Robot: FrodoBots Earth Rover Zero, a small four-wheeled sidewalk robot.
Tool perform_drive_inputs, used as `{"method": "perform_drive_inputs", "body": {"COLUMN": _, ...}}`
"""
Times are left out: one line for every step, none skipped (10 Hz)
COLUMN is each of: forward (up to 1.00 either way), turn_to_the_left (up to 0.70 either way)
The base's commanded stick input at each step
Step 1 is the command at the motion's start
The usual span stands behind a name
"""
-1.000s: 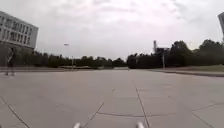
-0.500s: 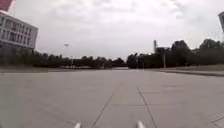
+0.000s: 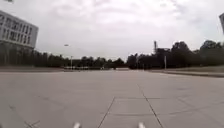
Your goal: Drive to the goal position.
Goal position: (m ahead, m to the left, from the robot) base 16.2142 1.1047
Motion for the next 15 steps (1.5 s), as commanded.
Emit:
{"method": "perform_drive_inputs", "body": {"forward": 0.85, "turn_to_the_left": 0.0}}
{"method": "perform_drive_inputs", "body": {"forward": 0.85, "turn_to_the_left": 0.05}}
{"method": "perform_drive_inputs", "body": {"forward": 0.85, "turn_to_the_left": 0.17}}
{"method": "perform_drive_inputs", "body": {"forward": 0.85, "turn_to_the_left": 0.29}}
{"method": "perform_drive_inputs", "body": {"forward": 0.85, "turn_to_the_left": 0.29}}
{"method": "perform_drive_inputs", "body": {"forward": 0.85, "turn_to_the_left": 0.19}}
{"method": "perform_drive_inputs", "body": {"forward": 0.85, "turn_to_the_left": 0.11}}
{"method": "perform_drive_inputs", "body": {"forward": 0.85, "turn_to_the_left": 0.03}}
{"method": "perform_drive_inputs", "body": {"forward": 0.85, "turn_to_the_left": 0.0}}
{"method": "perform_drive_inputs", "body": {"forward": 0.85, "turn_to_the_left": 0.0}}
{"method": "perform_drive_inputs", "body": {"forward": 0.85, "turn_to_the_left": 0.0}}
{"method": "perform_drive_inputs", "body": {"forward": 0.85, "turn_to_the_left": 0.0}}
{"method": "perform_drive_inputs", "body": {"forward": 0.85, "turn_to_the_left": 0.0}}
{"method": "perform_drive_inputs", "body": {"forward": 0.85, "turn_to_the_left": 0.0}}
{"method": "perform_drive_inputs", "body": {"forward": 0.85, "turn_to_the_left": 0.0}}
